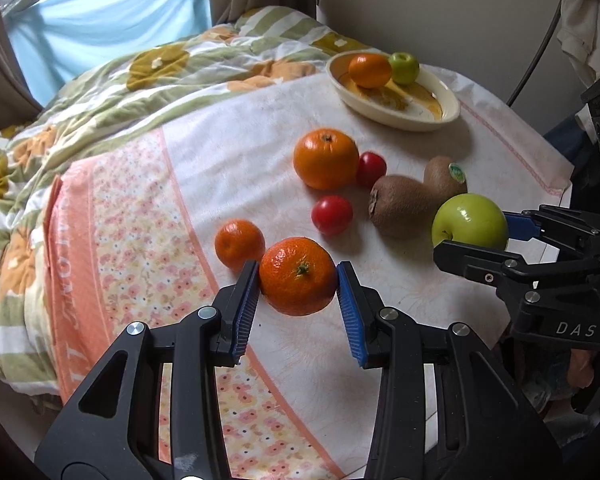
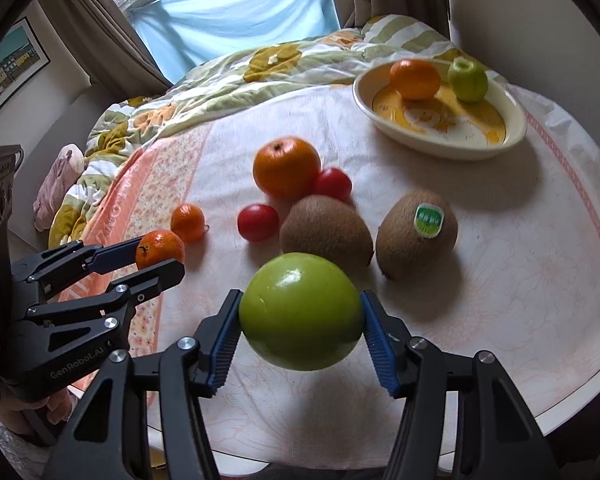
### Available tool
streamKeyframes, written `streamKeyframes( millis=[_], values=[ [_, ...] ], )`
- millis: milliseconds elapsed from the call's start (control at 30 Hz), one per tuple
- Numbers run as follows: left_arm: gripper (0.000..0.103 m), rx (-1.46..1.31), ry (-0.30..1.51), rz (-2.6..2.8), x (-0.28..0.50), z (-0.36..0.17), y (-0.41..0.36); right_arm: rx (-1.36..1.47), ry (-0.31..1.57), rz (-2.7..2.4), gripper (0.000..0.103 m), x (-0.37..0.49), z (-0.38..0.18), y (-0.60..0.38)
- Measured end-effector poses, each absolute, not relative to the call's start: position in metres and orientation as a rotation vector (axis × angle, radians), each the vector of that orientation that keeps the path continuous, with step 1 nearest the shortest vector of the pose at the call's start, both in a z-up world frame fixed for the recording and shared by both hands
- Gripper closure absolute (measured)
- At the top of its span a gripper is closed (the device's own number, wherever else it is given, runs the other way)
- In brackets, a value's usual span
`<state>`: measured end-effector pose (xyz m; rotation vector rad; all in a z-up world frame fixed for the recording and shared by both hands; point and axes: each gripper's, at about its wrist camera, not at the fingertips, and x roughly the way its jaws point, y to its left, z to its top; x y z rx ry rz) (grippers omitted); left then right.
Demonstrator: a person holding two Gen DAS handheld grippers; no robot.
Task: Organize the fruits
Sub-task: 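Carry the mandarin into the bowl with the left tool while the right tool carries the apple there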
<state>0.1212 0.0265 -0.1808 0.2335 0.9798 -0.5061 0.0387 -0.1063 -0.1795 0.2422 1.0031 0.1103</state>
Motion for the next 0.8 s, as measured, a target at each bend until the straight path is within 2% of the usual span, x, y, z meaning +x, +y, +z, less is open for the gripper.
streamKeyframes(
  millis=[400, 800],
  values=[
    [0.061, 0.179, 0.895, -0.416, 0.136, -0.113, -0.003, 0.186, 0.891, 0.175, 0.049, 0.059, -0.095, -0.16],
    [0.061, 0.057, 0.895, -0.308, 0.169, -0.1, -0.077, 0.116, 0.885, 0.253, 0.049, 0.107, -0.077, -0.245]
  ],
)
